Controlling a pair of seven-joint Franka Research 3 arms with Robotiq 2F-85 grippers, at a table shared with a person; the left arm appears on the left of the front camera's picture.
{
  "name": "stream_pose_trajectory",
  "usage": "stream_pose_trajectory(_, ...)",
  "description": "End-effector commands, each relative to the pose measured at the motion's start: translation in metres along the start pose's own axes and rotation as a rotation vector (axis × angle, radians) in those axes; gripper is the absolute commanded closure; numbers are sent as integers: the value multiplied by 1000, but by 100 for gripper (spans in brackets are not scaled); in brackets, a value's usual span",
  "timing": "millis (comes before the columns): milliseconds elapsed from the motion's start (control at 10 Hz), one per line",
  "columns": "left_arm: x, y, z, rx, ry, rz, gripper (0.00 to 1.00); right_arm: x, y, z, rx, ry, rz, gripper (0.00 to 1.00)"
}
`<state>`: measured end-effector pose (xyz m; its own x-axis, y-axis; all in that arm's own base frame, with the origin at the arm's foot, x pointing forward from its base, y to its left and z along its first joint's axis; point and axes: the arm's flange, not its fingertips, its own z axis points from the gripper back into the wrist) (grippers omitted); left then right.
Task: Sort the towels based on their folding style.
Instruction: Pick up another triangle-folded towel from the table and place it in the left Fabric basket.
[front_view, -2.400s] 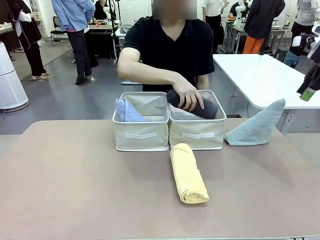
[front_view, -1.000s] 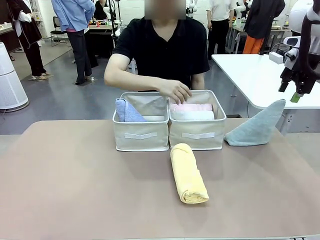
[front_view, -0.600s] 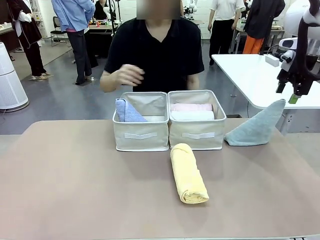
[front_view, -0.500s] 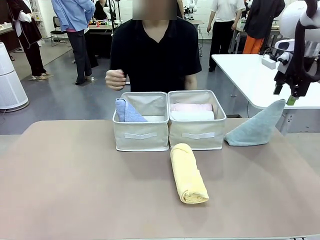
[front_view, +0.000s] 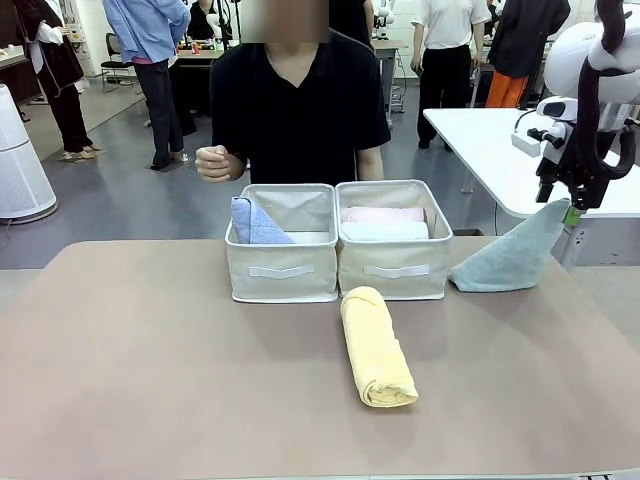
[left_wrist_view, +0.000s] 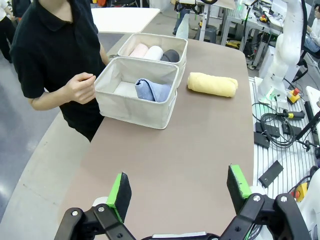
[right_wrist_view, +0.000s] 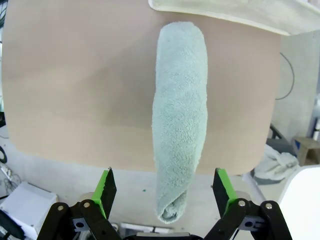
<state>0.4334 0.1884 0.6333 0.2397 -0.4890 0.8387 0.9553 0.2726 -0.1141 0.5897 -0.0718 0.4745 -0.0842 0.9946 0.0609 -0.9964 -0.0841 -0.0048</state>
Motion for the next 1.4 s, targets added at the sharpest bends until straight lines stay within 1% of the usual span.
stream_pose_trajectory(0, 1, -3, 0, -3, -6, -3, 0, 1, 2, -14, -31, -29, 68, 0)
stream_pose_trajectory(300, 1, -3, 0, -3, -6, -3, 0, 3, 1, -23, -16, -11, 71, 0)
stream_pose_trajectory(600, 1, -3, 0, -3, -6, -3, 0, -7, -1, -19, -44, -4, 3, 0)
stream_pose_trajectory(700, 1, -3, 0, -3, -6, -3, 0, -8, 0, -19, -38, -3, 15, 0)
stream_pose_trajectory(800, 1, -3, 0, -3, -6, -3, 0, -8, 1, -20, -33, -5, 28, 59)
stream_pose_trajectory(900, 1, -3, 0, -3, -6, -3, 0, -7, 2, -20, -28, -8, 37, 60)
stream_pose_trajectory(1000, 1, -3, 0, -3, -6, -3, 0, -7, 3, -20, -28, -12, 44, 100)
stream_pose_trajectory(1200, 1, -3, 0, -3, -6, -3, 0, -7, 3, -19, -30, -15, 43, 100)
stream_pose_trajectory(1300, 1, -3, 0, -3, -6, -3, 0, -6, 4, -19, -30, -15, 47, 86)
